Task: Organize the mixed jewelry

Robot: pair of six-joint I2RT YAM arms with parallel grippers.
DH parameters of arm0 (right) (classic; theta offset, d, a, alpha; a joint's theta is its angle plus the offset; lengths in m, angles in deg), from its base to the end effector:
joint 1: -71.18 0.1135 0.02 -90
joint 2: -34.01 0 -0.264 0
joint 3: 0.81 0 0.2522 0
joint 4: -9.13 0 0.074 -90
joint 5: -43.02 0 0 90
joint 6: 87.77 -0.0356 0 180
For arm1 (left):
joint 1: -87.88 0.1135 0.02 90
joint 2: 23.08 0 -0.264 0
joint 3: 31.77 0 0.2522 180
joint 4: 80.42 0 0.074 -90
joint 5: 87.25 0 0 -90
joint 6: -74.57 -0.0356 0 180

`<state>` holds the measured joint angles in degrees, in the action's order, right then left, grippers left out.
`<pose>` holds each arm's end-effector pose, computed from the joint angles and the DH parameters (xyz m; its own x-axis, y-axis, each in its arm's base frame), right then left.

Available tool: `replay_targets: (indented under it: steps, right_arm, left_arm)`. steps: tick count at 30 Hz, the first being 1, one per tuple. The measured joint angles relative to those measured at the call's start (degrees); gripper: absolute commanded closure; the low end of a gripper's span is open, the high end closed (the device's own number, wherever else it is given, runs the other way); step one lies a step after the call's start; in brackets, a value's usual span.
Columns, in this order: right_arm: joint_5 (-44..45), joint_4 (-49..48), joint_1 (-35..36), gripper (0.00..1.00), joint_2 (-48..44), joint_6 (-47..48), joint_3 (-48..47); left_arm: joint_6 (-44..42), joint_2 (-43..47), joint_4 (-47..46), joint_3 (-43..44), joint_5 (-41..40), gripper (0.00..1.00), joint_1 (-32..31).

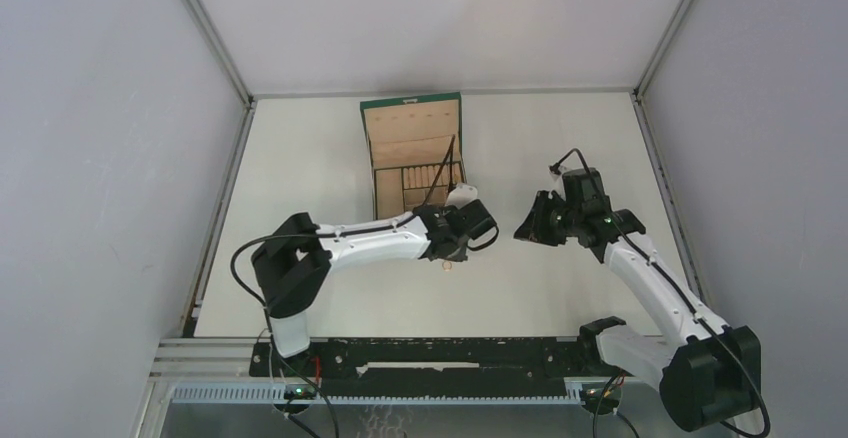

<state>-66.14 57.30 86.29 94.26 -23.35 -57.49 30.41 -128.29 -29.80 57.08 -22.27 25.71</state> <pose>0.1971 0.0653 0.2425 -0.8748 0.1863 -0.4473 -0.0718 0.8632 0.4998 0.1874 -0.3227 0.1994 -0.8188 0.1586 -0.5517 0.1962 0.9805 -0.0094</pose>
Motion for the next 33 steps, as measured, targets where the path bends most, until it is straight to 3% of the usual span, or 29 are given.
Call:
replay_targets:
  steps: [6,15,21,33]
  right_arm:
    - [0.24,0.22,0.0,0.75,-2.62,-0.33,0.04]
    - [4.98,1.46,-0.04,0.75,-8.41,-4.81,1.33]
    - [7.15,2.75,-0.02,0.75,-8.26,-6.47,2.03]
    - [8.2,2.62,-0.04,0.75,-6.21,-6.95,2.03]
  left_arm:
    - [-15.39,8.13,-0.28,-4.07,3.39,0.63,0.94]
    - [-38.21,15.1,-5.11,-10.45,19.78,0.58,2.86]
    - [-44.46,11.39,-3.32,-9.86,31.34,0.57,6.73]
    - [-51.78,3.82,-2.01,-6.49,34.73,0.59,8.39]
